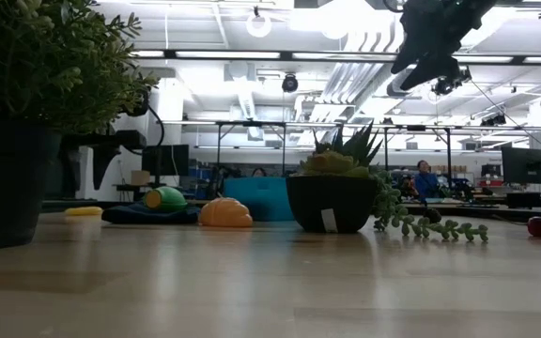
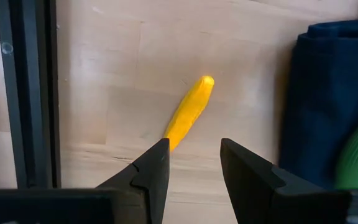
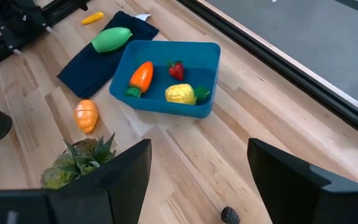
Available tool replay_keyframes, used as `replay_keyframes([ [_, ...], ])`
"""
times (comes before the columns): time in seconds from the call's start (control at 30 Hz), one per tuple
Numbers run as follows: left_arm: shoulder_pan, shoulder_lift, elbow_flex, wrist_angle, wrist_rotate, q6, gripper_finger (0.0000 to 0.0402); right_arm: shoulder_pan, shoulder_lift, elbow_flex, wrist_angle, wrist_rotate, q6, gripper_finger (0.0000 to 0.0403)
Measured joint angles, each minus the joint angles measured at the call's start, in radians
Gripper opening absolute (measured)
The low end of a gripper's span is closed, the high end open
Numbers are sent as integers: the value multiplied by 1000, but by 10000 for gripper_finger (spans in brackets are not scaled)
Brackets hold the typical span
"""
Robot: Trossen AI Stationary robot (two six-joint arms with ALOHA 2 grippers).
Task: Pick and placing Produce into tupperware
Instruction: Put the yellow corn into the blue bin
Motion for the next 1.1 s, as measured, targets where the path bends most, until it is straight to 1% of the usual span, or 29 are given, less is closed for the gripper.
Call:
replay_keyframes([
  [0.2,0,0,0,-7,9,27,131,0,0,0,0,-1,-1,256],
  [0.5,-1,0,0,-43,28,158,131,0,0,0,0,-1,-8,256],
  [0.77,-7,0,0,-54,27,205,131,0,0,0,0,-1,12,256],
  [0.93,-81,0,0,-53,-21,234,131,0,0,0,0,-1,17,256],
  [1.1,-142,0,0,-48,-89,171,131,0,0,0,11,-1,28,256],
])
